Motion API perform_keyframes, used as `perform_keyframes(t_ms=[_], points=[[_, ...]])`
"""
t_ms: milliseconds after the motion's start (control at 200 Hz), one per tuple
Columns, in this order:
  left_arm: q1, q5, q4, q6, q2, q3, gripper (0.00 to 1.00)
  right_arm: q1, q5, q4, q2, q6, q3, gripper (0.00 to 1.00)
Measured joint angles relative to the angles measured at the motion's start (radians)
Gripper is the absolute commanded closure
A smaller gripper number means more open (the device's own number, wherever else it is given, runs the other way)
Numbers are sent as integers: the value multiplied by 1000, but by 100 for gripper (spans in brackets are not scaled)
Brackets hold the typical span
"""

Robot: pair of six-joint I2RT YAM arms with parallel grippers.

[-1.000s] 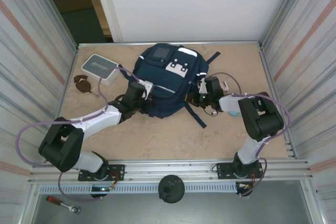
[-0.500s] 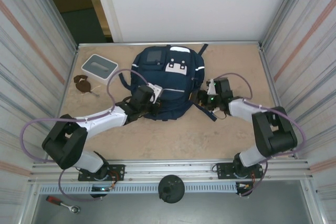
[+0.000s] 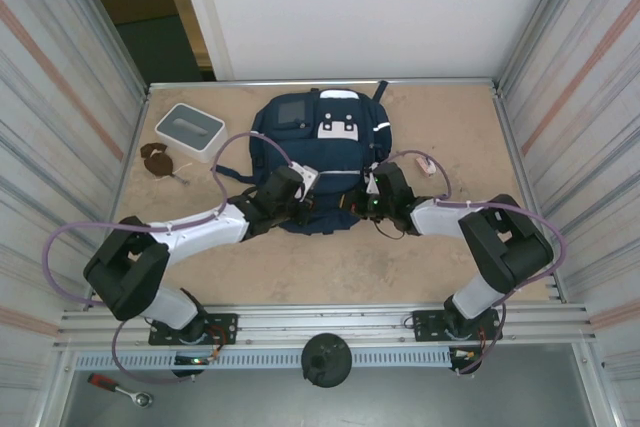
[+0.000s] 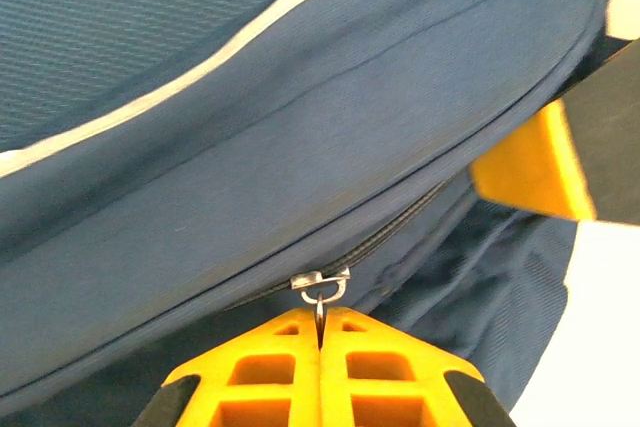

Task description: Pack books, pencil case, and school supplies into a backpack

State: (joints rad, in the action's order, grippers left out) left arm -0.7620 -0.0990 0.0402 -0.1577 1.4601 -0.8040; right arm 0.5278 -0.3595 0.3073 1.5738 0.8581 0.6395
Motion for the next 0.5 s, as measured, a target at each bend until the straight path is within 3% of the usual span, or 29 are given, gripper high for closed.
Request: perform_keyframes(t_ms=[255,501], points=[[97,-44,72,52,-42,4,100,-158,-69,-155,-84,-148,13,100],[183,19,53,130,-35,0,100,-228,-207,-317,-35,-295,122,100]])
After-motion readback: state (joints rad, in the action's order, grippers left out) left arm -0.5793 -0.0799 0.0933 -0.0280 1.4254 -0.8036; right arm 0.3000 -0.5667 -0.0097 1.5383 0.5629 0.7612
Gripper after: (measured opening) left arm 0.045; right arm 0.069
